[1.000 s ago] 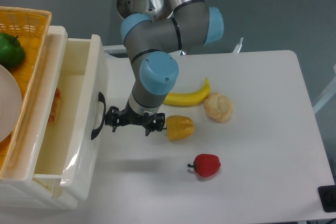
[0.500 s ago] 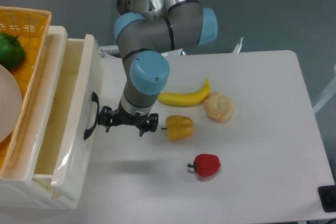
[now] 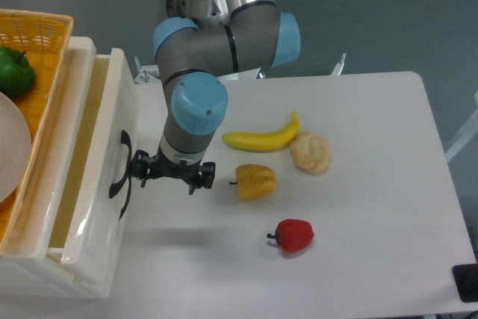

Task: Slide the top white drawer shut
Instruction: 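Push the drawer front with the gripper, sliding the drawer shut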

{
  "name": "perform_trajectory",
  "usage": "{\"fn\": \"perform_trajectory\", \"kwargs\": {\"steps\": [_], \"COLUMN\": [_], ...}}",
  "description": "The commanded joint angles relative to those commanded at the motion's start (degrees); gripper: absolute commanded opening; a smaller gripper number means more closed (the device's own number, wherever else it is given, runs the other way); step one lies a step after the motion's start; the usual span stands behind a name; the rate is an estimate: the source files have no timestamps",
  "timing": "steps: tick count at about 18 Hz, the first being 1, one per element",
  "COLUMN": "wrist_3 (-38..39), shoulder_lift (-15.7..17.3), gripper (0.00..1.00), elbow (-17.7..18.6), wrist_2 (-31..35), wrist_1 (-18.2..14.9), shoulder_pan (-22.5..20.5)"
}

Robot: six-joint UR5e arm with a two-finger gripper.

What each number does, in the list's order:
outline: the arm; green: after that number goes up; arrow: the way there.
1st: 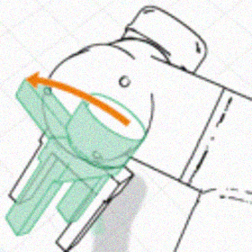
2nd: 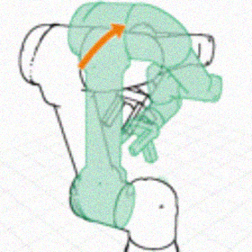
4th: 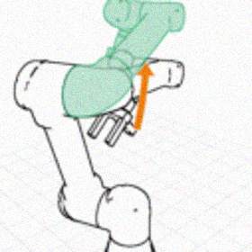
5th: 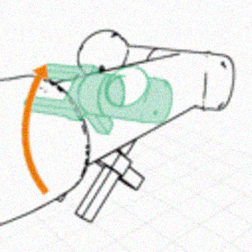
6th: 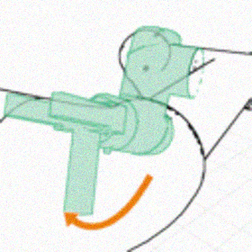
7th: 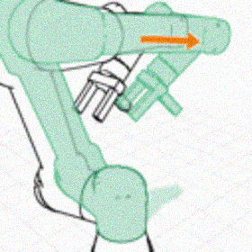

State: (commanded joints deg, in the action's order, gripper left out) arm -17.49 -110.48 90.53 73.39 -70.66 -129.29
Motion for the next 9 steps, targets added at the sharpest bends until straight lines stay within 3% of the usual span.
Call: {"fn": "perform_trajectory", "kwargs": {"steps": [9], "wrist_3": [-0.4], "shoulder_lift": [-0.1], "gripper": [1.00], "elbow": [-0.8], "wrist_2": [0.0], "wrist_1": [0.2], "shoulder_pan": [1.0]}}
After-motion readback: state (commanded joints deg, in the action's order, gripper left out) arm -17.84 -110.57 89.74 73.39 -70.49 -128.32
